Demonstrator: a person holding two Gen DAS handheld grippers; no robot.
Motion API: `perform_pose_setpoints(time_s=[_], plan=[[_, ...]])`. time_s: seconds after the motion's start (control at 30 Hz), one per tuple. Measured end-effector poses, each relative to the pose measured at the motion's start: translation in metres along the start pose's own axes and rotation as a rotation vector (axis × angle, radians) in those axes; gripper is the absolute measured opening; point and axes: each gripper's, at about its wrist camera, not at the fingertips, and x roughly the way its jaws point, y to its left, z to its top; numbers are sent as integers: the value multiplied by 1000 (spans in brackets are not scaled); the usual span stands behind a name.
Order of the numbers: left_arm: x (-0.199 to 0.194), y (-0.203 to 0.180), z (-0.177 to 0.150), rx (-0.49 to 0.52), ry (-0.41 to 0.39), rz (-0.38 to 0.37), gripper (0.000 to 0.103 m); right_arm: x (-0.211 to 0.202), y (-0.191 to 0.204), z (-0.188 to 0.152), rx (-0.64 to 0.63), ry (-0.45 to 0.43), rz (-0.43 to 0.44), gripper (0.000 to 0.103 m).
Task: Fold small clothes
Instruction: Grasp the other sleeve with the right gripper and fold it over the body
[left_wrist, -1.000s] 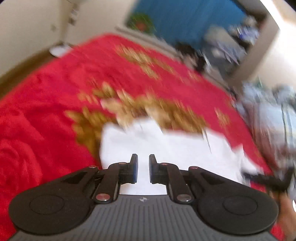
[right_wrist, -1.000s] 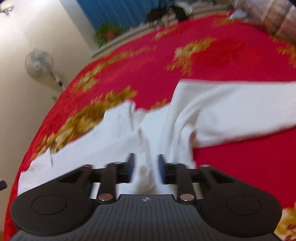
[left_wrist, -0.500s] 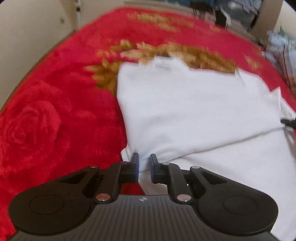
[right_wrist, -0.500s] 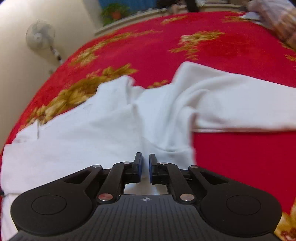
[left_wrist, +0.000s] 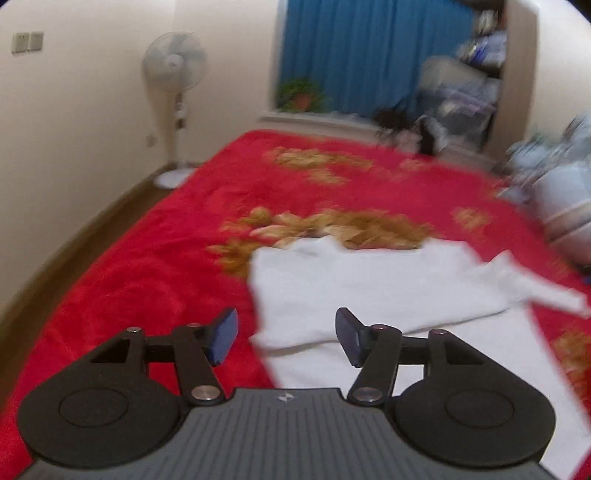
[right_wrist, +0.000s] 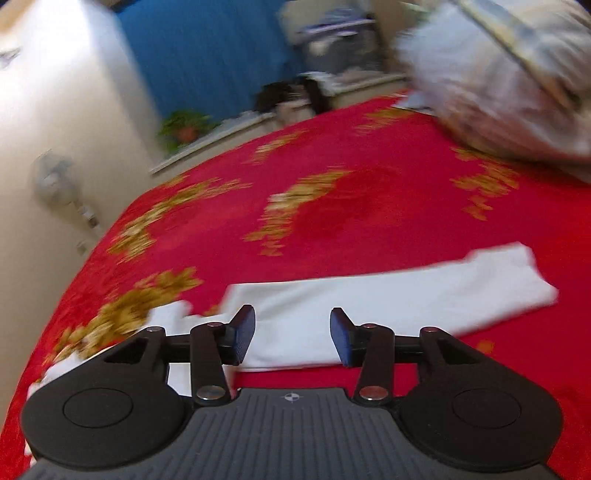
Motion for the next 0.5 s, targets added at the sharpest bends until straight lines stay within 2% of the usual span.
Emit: perform_pose_setpoints(time_s=[0.03,0.07,0.13,0.23,0.3,0.37,0.43,0.5], plan=[[-3,0,2,18,-44,17,63,1,-16,0,37,12,-20,39],[-1,-4,4,38,-61,29,63,4,-35,-1,85,30,-48,25],[12,-8,5,40,-43,37,63,10,-69,-4,173,48,-87,18],[32,-9,7,-13,12,3,63,22,-111,-9,267,57,-145,21],[40,-14,8,5,15,0,63,29,-130,-13,335,54,-157,25],[47,-23,9,39,16,0,63,38,-153,-18,442,54,-134,34],[63,-16,5,45,22,-7,63,49,-170,-22,537,51,-97,39],[67,-15,3,41,31,-12,63,60,-179,-25,587,47,-80,39]])
